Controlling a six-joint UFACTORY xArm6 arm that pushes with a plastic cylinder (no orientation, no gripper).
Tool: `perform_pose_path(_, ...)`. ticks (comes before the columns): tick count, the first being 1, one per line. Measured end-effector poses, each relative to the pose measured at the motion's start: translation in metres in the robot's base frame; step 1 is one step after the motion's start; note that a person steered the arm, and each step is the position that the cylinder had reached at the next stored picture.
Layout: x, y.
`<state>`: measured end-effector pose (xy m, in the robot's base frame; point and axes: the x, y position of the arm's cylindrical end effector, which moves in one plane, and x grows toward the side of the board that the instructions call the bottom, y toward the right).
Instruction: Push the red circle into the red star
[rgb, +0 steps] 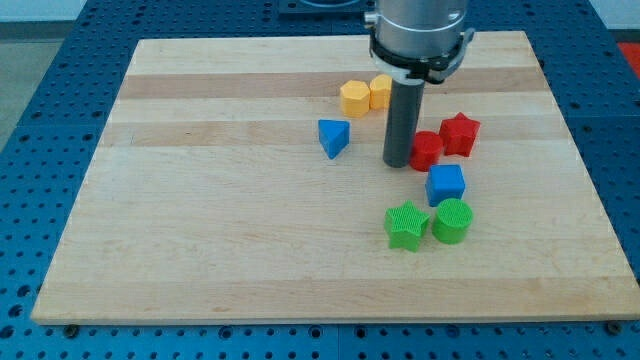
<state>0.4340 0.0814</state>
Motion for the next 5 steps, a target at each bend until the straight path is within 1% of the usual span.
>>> perform_pose_path(3, -0.011, 0.034)
perform_pose_path(5, -0.005, 0.034)
